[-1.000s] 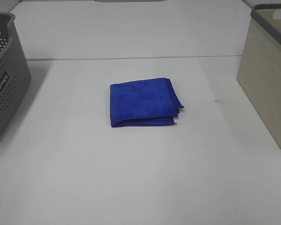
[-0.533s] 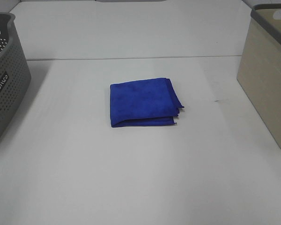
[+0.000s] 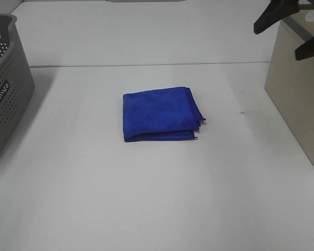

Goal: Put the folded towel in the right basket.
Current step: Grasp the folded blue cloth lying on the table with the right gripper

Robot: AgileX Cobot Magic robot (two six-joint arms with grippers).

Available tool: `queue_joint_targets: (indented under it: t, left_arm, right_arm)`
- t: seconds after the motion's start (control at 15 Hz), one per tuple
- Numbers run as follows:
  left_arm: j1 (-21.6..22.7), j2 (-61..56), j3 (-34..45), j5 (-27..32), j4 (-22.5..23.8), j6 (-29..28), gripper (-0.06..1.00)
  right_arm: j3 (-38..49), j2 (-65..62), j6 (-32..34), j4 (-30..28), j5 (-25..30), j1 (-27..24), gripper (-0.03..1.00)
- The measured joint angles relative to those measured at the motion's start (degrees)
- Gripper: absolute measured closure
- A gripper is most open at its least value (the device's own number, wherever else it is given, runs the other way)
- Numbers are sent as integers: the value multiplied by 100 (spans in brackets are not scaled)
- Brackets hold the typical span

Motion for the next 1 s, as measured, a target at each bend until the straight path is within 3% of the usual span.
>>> queue_joint_targets:
  t: [0.27,0.67,1.0]
  left_arm:
    - [0,0,0,0,0,0,-4]
    - [0,0,0,0,0,-6,-4]
    - [0,0,0,0,0,-6,-4]
  right_arm:
    - [-934,1748,-40,97,-413,647,6]
    - [-2361,3816,0,275,-498,785,6]
    - [-2406,4337,0,430,-561,848,7]
